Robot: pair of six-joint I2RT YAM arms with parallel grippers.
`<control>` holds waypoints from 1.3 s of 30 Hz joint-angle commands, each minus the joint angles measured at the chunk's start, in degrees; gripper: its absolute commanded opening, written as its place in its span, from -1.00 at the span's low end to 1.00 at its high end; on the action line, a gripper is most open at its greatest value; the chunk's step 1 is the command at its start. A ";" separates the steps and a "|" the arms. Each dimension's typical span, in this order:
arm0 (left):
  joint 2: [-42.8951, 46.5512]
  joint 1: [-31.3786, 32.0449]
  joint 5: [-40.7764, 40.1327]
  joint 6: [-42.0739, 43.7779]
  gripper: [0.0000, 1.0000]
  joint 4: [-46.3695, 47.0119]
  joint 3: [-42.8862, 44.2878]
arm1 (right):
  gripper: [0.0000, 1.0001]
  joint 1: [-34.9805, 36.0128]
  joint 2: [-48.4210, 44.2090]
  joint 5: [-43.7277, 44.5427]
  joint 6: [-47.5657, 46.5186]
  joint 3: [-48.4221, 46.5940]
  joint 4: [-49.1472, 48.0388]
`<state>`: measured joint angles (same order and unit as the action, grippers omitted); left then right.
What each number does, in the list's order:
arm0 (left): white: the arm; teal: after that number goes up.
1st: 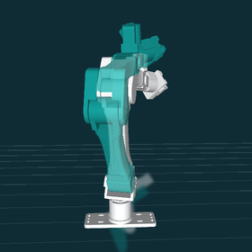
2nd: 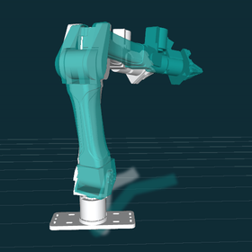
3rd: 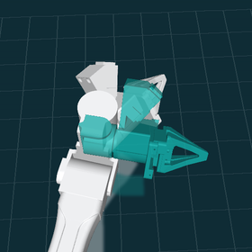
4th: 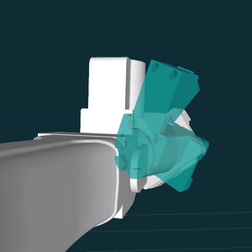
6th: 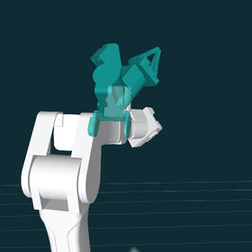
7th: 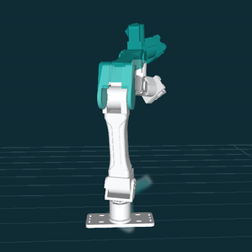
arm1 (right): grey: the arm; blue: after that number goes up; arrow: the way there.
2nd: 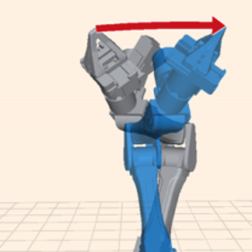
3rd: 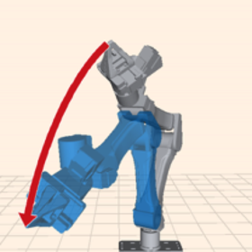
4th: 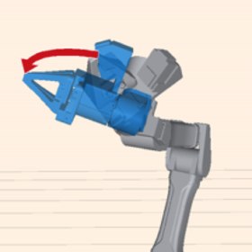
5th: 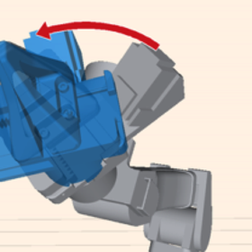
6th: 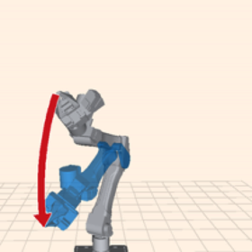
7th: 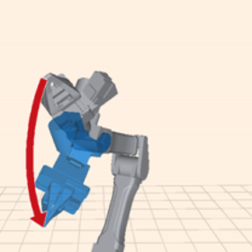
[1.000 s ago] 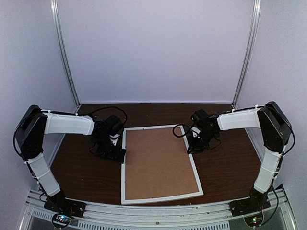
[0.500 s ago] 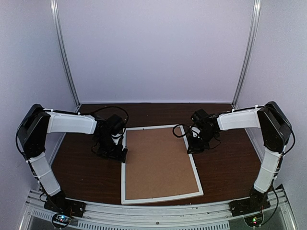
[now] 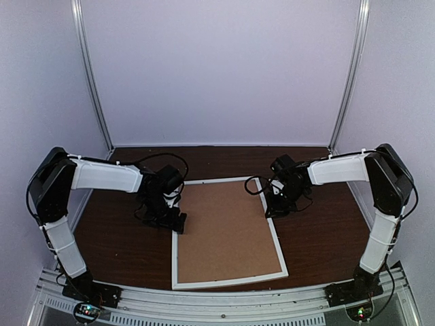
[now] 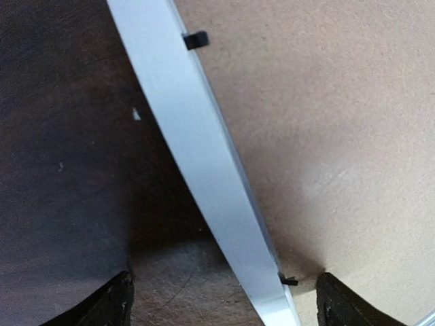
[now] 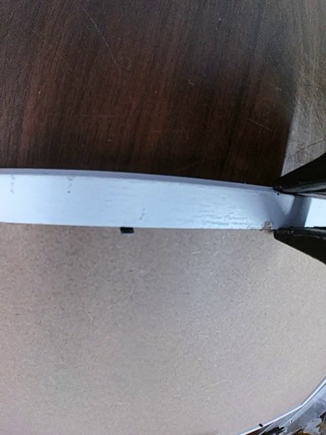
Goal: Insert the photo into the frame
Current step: Press the fastener onto the backboard.
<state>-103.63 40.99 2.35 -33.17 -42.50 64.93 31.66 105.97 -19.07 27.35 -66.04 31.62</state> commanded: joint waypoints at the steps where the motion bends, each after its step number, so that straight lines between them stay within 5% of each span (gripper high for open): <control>1: 0.80 0.79 0.20 0.21 0.88 1.18 1.38 | -0.91 0.33 1.10 0.86 0.51 0.92 -2.00; 16: 14.04 1.37 1.43 -1.02 0.88 -3.11 -7.42 | -0.91 0.33 0.81 0.72 1.11 2.21 -3.20; 23: 20.26 6.81 0.59 -5.70 0.89 -2.91 -14.54 | -0.90 0.33 0.99 0.70 1.38 2.30 -3.68; 39: 14.11 10.77 -0.71 -8.00 0.88 -0.84 -13.90 | -0.90 0.57 -0.98 0.91 2.09 3.81 -4.12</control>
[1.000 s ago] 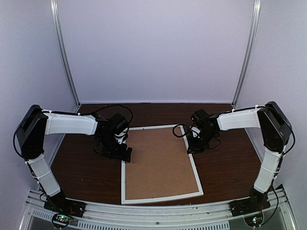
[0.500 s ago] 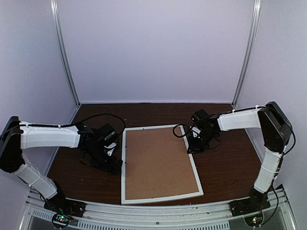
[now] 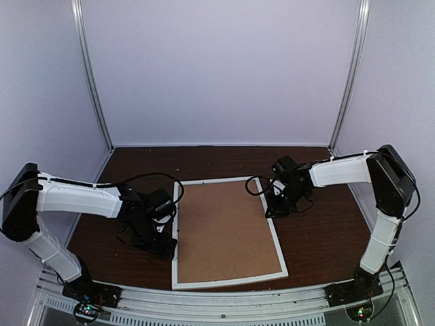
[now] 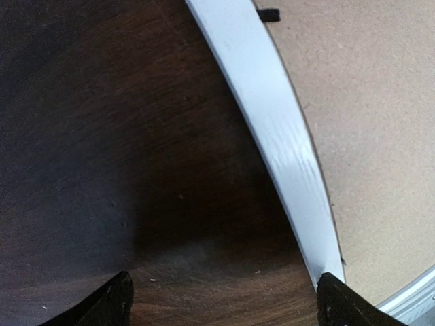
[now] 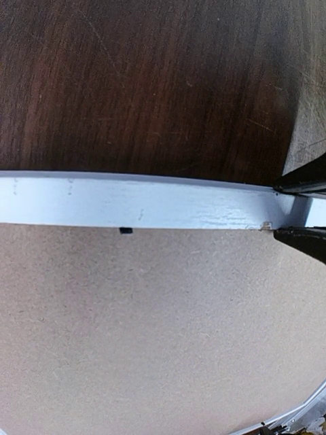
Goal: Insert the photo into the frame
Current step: Press the fastener onto the backboard.
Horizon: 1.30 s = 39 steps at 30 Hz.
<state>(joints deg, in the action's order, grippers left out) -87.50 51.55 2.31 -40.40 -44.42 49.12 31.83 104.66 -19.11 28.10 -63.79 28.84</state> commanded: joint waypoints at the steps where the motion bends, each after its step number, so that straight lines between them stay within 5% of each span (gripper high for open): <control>1: -2.54 0.22 -0.76 -0.69 0.88 0.95 2.28 | -0.90 0.42 0.31 0.92 1.35 1.56 -1.33; 30: -8.72 4.00 -1.40 2.64 0.89 0.84 10.11 | -0.88 0.52 -0.09 1.02 0.89 1.13 -0.35; 39: -5.00 -2.02 -3.90 8.65 0.95 1.86 17.86 | -0.33 0.66 -7.41 2.14 -0.65 0.27 4.58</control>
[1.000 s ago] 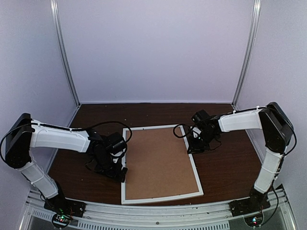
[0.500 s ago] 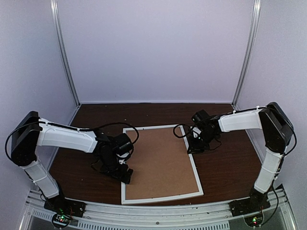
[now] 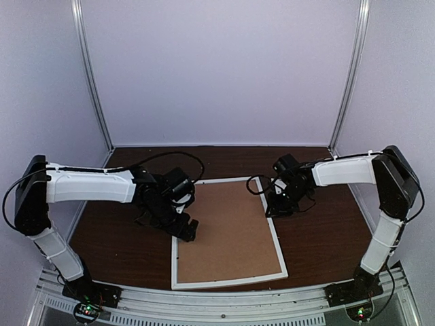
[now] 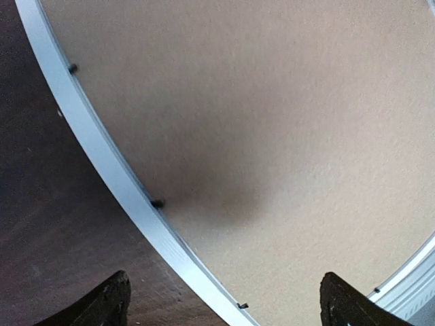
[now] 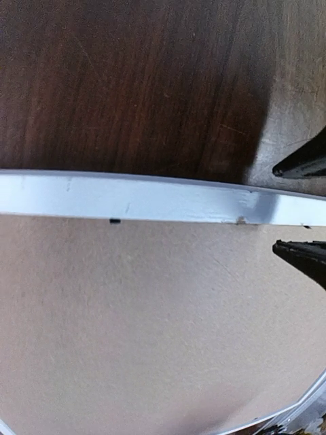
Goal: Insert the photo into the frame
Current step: Press the fastener onto the backboard.
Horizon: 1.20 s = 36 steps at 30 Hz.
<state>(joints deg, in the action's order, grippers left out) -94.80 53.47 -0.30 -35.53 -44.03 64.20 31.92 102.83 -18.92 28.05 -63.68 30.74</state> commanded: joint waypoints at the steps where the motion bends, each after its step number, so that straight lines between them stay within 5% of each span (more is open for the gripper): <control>1: 2.39 -5.42 -0.49 4.26 0.95 2.06 3.18 | -0.27 0.74 -6.14 2.30 -0.69 0.33 3.08; 5: 2.16 -10.70 3.63 5.51 0.95 4.59 4.62 | -0.15 1.27 -6.96 3.35 -0.95 0.96 3.95; 13: -3.13 -16.58 4.21 5.65 0.82 3.17 7.08 | -0.24 1.43 -6.31 5.69 -1.07 0.79 4.33; 23: -12.94 -17.88 4.40 6.00 0.18 2.71 10.57 | -0.25 1.47 -3.60 5.32 -1.36 0.02 3.90; 36: -15.24 -17.88 7.07 4.36 -0.28 5.61 8.12 | -0.26 1.47 -2.81 5.66 -1.07 0.01 3.32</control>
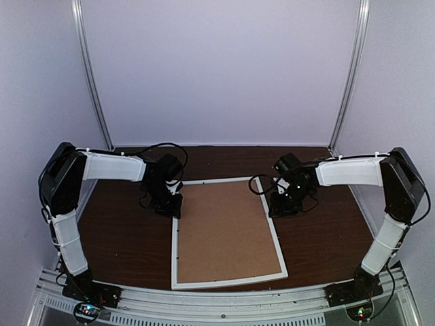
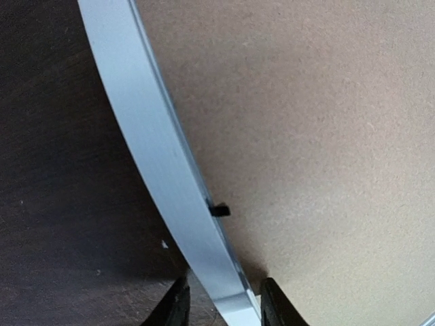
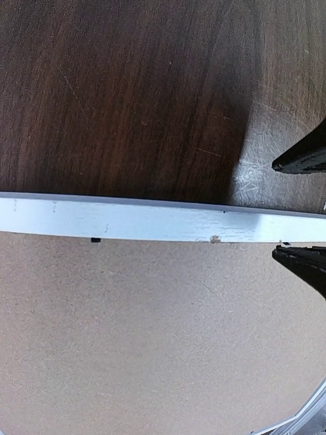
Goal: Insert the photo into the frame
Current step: Press the fastener onto the backboard.
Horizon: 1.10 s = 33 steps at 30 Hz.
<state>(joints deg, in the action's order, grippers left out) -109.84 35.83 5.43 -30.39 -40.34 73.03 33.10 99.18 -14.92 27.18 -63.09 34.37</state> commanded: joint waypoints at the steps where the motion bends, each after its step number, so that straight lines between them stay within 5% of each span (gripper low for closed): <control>1: -0.24 -0.24 1.61 -0.95 -0.31 2.26 -0.97 | -0.26 0.23 0.90 1.90 -0.17 -0.67 -0.35; 12: -1.40 -0.24 4.28 -3.34 -0.58 5.97 -2.32 | -0.21 0.18 1.29 6.93 0.16 -2.47 -0.39; 22: -3.74 -0.24 4.50 -3.56 -0.71 6.88 0.87 | -0.16 -0.55 7.50 13.47 -3.46 -13.19 5.34; 33: -3.89 -0.24 4.00 -3.71 -0.71 6.35 1.84 | -0.19 -0.70 11.71 14.64 -4.33 -17.28 9.02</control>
<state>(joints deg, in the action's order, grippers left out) -111.46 35.09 9.19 -35.07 -38.06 74.39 32.71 109.84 -2.55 23.51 -79.26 40.99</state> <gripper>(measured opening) 0.173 0.407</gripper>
